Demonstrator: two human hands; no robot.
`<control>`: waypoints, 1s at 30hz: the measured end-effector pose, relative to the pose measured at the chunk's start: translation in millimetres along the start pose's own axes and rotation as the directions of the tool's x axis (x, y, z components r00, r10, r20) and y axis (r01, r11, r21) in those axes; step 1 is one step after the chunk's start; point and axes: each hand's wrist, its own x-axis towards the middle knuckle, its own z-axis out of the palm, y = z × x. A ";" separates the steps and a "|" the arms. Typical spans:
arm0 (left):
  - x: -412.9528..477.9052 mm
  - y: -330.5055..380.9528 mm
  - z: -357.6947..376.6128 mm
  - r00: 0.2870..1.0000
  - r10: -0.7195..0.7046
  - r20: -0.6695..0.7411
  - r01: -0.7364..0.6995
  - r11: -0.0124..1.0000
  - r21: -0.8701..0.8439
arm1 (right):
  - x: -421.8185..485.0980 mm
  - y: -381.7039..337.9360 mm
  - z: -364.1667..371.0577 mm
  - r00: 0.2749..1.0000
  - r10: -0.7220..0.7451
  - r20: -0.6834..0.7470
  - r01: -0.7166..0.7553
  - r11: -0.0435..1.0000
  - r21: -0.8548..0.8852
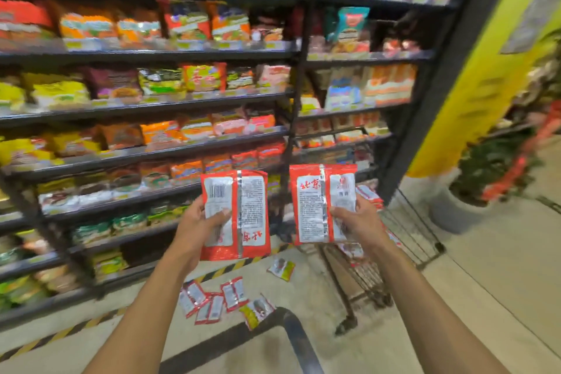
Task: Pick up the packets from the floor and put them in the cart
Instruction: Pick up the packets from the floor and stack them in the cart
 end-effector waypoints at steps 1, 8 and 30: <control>-2.9 -4.8 27.9 1.000 0.001 0.031 -0.001 1.000 0.003 | -6.2 3.2 -28.1 0.999 -0.002 -0.032 0.002 1.000 0.000; -44.8 -45.8 223.0 0.982 -0.016 0.189 0.017 1.000 -0.004 | -55.0 19.0 -221.6 0.981 0.027 -0.190 -0.029 1.000 -0.011; 17.0 -117.0 473.0 0.964 -0.143 0.226 0.117 0.985 0.128 | -16.4 76.0 -461.2 0.925 0.154 -0.348 -0.166 0.986 -0.005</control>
